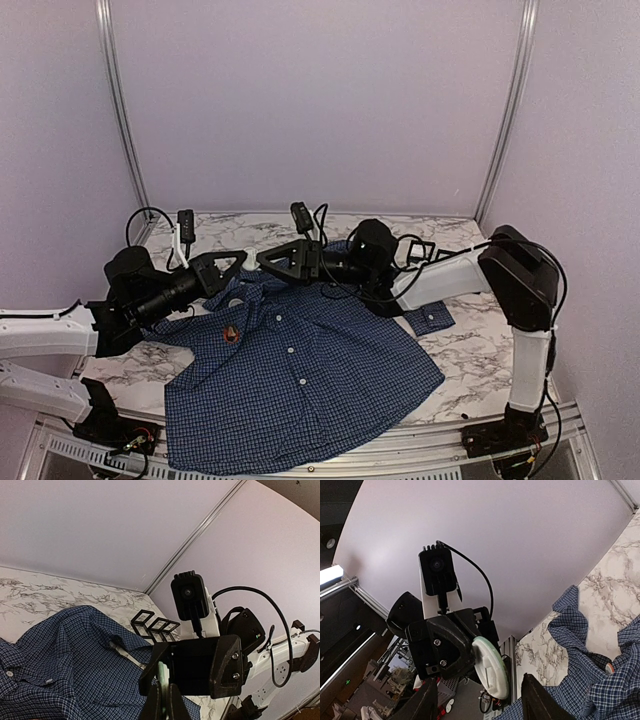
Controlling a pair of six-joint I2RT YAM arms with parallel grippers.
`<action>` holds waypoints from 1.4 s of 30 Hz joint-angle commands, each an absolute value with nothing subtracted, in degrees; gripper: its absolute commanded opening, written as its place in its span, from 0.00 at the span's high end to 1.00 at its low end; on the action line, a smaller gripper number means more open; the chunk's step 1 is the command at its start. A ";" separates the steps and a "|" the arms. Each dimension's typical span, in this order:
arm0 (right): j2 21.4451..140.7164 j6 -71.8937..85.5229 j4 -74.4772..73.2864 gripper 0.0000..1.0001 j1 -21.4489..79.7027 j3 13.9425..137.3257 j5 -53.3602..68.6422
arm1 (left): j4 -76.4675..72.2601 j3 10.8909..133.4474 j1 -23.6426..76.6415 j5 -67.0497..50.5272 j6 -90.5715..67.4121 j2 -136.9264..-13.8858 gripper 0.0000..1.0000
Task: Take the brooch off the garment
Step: Close the brooch securely, then pass from the left arm to the right
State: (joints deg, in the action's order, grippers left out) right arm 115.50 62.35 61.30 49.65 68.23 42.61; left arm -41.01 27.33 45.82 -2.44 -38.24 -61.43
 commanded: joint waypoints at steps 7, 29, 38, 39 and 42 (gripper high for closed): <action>107.19 50.73 47.63 0.34 48.76 66.27 39.16 | -38.21 32.48 46.05 -3.44 -24.06 -62.41 1.00; 89.84 44.85 28.10 0.32 39.00 58.96 33.97 | -33.92 44.44 51.75 -3.54 21.26 -73.25 1.00; 87.98 41.68 16.45 0.38 37.41 61.32 32.70 | -35.65 48.25 58.15 8.39 37.69 -78.03 1.00; 88.02 41.66 15.59 0.39 37.39 61.53 32.37 | -35.99 48.34 58.49 9.85 39.24 -78.28 1.00; 88.56 41.59 14.08 0.41 37.44 62.40 32.57 | -36.32 48.28 59.65 13.29 44.43 -78.89 1.00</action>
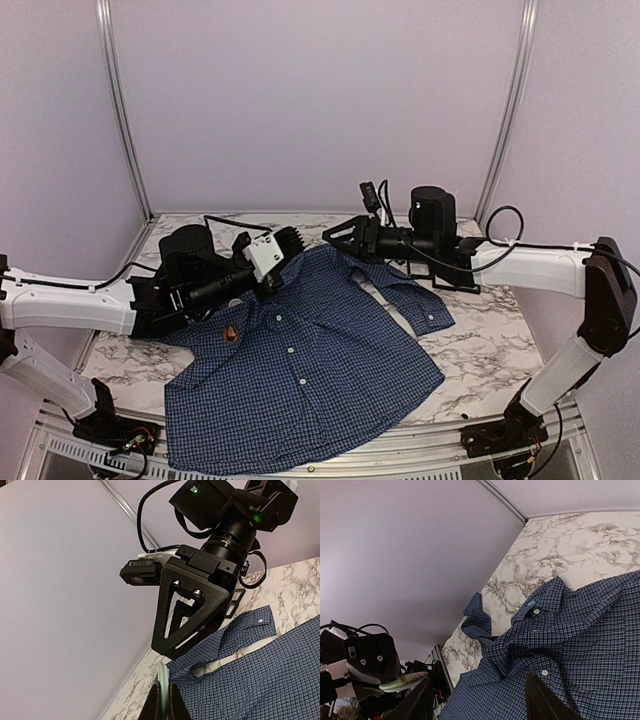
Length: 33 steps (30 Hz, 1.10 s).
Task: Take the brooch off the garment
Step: Pass from the left arm to the right
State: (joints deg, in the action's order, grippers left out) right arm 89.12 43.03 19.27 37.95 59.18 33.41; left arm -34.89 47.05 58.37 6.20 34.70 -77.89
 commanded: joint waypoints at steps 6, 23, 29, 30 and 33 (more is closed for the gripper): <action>89.89 41.10 13.18 0.46 37.44 64.64 34.29 | -41.24 45.57 61.18 18.89 56.09 -79.46 1.00; 93.69 38.41 9.05 0.60 37.36 68.81 44.65 | -59.65 39.05 66.31 29.58 85.39 -84.13 1.00; 92.44 38.58 9.26 0.62 37.37 66.94 45.84 | -61.14 38.08 67.59 30.06 89.45 -85.19 1.00; 92.32 38.85 9.47 0.62 37.39 66.85 46.15 | -61.75 37.99 67.78 30.20 90.46 -85.62 1.00; 91.90 39.43 9.56 0.63 37.36 66.54 46.65 | -64.63 37.63 68.39 31.15 93.28 -87.14 1.00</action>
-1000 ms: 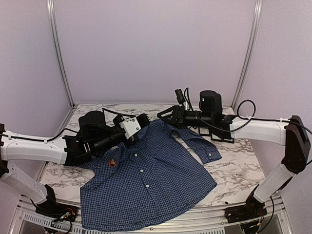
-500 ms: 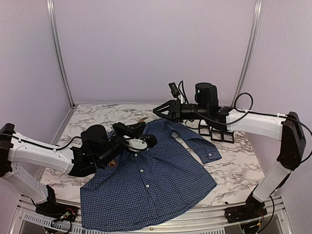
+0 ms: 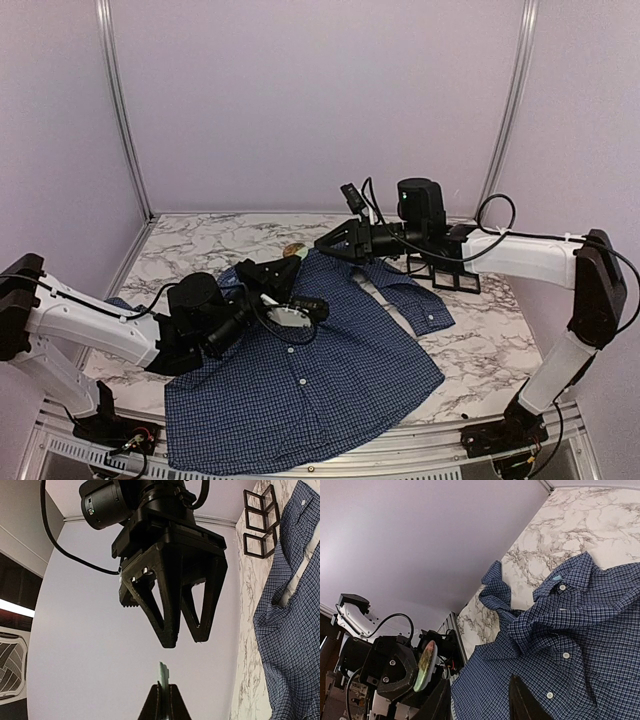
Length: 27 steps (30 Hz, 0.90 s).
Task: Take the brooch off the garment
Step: Pass from the left arm to the right
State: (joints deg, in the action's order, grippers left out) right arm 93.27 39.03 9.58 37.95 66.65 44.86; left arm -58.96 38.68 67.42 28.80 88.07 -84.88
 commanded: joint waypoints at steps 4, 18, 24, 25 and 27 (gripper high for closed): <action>91.76 40.17 9.66 0.65 37.28 66.14 47.01 | -67.27 36.95 68.81 31.98 95.79 -88.98 1.00; 92.90 42.92 12.48 0.68 36.99 65.63 52.16 | -75.01 37.15 69.17 33.56 98.94 -93.99 1.00; 93.40 43.15 12.36 0.72 37.09 65.92 53.18 | -76.94 38.19 69.17 33.88 99.41 -95.98 1.00; 93.56 43.14 12.21 0.72 37.15 65.98 53.12 | -77.36 38.47 69.17 34.15 99.55 -96.36 1.00; 93.84 43.27 12.13 0.73 37.16 66.00 53.32 | -78.21 39.02 69.17 34.82 100.06 -97.14 1.00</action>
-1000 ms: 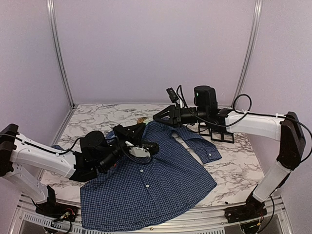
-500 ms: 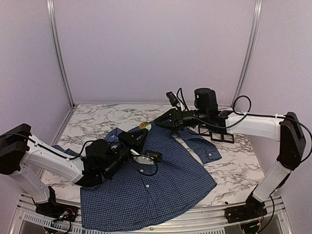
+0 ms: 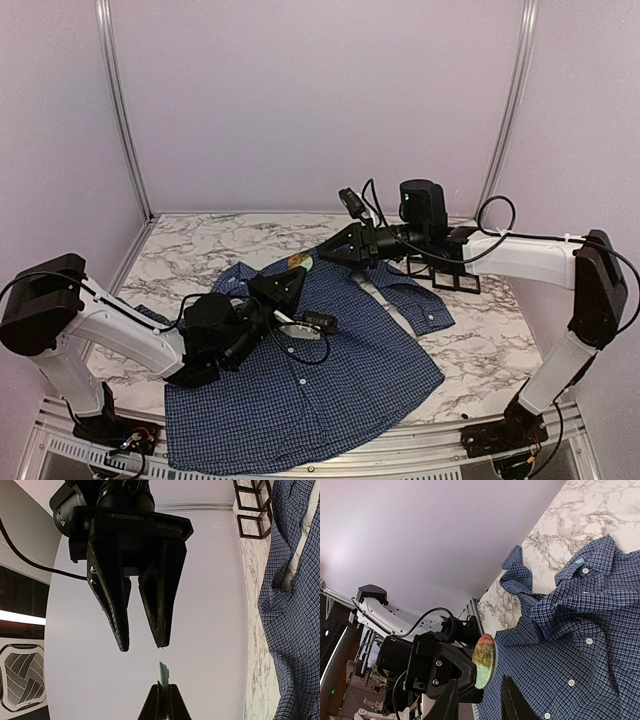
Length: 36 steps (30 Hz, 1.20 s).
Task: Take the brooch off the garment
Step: Pass from the left arm to the right
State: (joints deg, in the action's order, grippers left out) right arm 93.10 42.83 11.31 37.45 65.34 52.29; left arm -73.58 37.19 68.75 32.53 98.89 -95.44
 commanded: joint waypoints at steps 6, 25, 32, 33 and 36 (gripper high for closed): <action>94.64 43.08 11.52 0.75 37.56 66.17 53.06 | -79.40 39.76 69.17 35.42 100.69 -98.19 1.00; 96.19 43.80 12.08 0.81 39.30 66.97 52.67 | -79.67 40.71 68.99 35.95 100.28 -99.67 1.00; 96.81 44.88 13.41 0.87 39.68 67.15 52.97 | -79.47 40.51 68.99 36.20 100.15 -99.81 1.00; 96.94 45.12 13.60 0.88 39.79 67.15 53.06 | -79.45 40.52 68.92 36.21 100.06 -99.83 1.00; 97.07 45.43 13.95 0.93 39.86 67.06 53.21 | -79.39 40.51 68.91 36.23 99.95 -99.90 1.00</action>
